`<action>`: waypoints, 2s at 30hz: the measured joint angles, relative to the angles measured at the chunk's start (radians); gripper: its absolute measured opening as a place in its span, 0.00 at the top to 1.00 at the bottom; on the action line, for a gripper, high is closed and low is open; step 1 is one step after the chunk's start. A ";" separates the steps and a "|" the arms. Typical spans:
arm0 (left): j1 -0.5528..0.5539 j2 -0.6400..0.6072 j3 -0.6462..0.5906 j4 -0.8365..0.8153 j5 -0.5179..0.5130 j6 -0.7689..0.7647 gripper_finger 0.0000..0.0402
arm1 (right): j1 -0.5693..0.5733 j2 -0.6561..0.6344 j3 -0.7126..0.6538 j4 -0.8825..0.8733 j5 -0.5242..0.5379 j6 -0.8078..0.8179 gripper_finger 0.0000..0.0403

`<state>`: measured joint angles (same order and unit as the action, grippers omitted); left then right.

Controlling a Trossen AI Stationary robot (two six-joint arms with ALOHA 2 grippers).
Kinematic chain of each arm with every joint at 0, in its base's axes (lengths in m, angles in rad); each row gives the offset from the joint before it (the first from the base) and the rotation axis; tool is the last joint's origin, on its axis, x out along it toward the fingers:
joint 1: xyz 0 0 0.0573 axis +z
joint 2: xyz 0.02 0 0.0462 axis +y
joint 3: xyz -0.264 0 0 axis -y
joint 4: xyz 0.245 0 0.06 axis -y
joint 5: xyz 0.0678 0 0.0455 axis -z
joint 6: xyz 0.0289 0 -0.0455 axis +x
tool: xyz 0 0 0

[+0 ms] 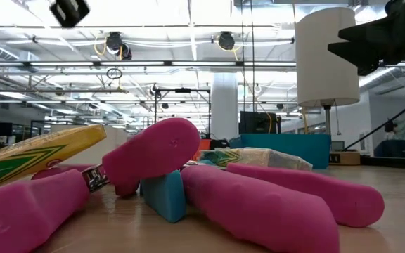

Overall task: Pick & Place School Supplies
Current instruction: Put the crayon box into the blue bin

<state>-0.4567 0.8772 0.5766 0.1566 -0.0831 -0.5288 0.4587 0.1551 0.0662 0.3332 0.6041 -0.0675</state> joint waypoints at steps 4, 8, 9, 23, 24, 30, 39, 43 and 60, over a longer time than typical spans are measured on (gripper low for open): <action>-0.108 0.238 0.232 -0.185 -0.051 -0.015 0.60 | 0.000 0.000 0.000 0.003 -0.001 0.002 0.47; -0.192 0.418 0.424 -0.409 -0.019 -0.114 0.41 | 0.000 0.000 0.000 0.010 -0.002 0.002 0.47; -0.213 0.464 0.464 -0.461 -0.012 -0.147 0.38 | 0.000 0.000 0.000 0.010 -0.002 0.001 0.47; -0.343 0.945 0.658 -0.785 -0.187 -0.575 0.33 | -0.001 0.002 -0.001 0.015 -0.003 0.014 0.47; -0.339 0.968 0.658 -0.809 -0.184 -0.601 0.33 | -0.001 0.002 -0.001 0.014 -0.003 0.013 0.47; -0.320 1.036 0.657 -0.837 -0.198 -0.687 0.32 | -0.001 0.002 -0.001 0.016 -0.003 0.020 0.47; -0.338 1.042 0.657 -0.791 -0.310 -0.685 0.32 | -0.001 0.002 -0.001 0.018 -0.002 0.018 0.47; -0.336 1.062 0.658 -0.790 -0.314 -0.678 0.32 | -0.001 0.002 -0.001 0.017 -0.001 0.025 0.47; -0.322 1.127 0.660 -0.770 -0.273 -0.627 0.42 | -0.001 0.003 -0.001 0.014 0.000 0.029 0.47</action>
<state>-0.7792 2.0045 1.2361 -0.6136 -0.3561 -1.1557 0.4580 0.1581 0.0654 0.3473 0.6041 -0.0383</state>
